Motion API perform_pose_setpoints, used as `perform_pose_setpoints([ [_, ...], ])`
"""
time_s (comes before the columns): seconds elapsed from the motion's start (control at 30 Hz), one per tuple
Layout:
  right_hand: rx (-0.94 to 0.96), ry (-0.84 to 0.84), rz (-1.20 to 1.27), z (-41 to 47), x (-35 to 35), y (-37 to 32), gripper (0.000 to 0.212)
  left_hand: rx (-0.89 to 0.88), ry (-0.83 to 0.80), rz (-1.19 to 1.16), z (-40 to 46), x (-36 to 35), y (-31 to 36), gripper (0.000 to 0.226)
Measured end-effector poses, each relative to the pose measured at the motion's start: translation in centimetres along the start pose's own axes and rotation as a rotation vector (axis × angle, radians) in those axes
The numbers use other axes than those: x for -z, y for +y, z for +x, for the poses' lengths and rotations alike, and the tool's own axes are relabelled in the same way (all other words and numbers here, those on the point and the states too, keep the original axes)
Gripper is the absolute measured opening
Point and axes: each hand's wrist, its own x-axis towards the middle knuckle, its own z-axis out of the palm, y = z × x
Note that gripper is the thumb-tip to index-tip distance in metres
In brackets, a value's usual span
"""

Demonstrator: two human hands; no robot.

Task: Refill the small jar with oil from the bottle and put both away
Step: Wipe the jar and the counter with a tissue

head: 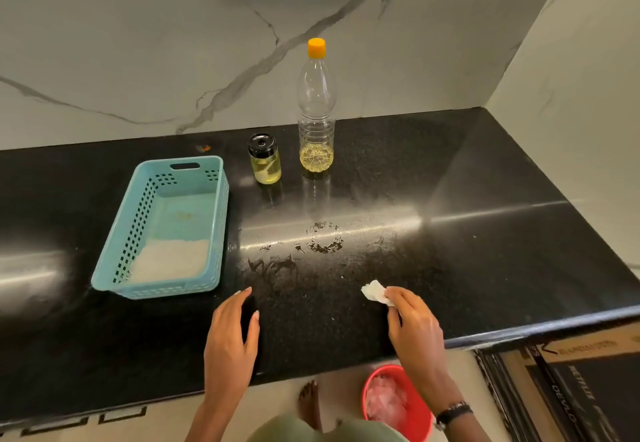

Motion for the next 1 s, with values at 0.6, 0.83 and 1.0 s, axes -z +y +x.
perform_pose_setpoints([
  [0.6, 0.197, -0.527, -0.133, 7.3, -4.3, -3.1, 0.084, -0.147, 0.059, 0.022, 0.9, -0.2, 2.2, 0.038],
  [0.83, 0.198, -0.515, -0.230, 9.3, -2.1, 1.1, 0.081, -0.136, 0.055, 0.053, 1.5, -0.2, 1.0, 0.041],
  [1.0, 0.131, -0.545, -0.193, 14.8, -6.0, -2.9, 0.081, -0.116, 0.027, 0.070, 1.5, -1.0, 0.5, 0.042],
])
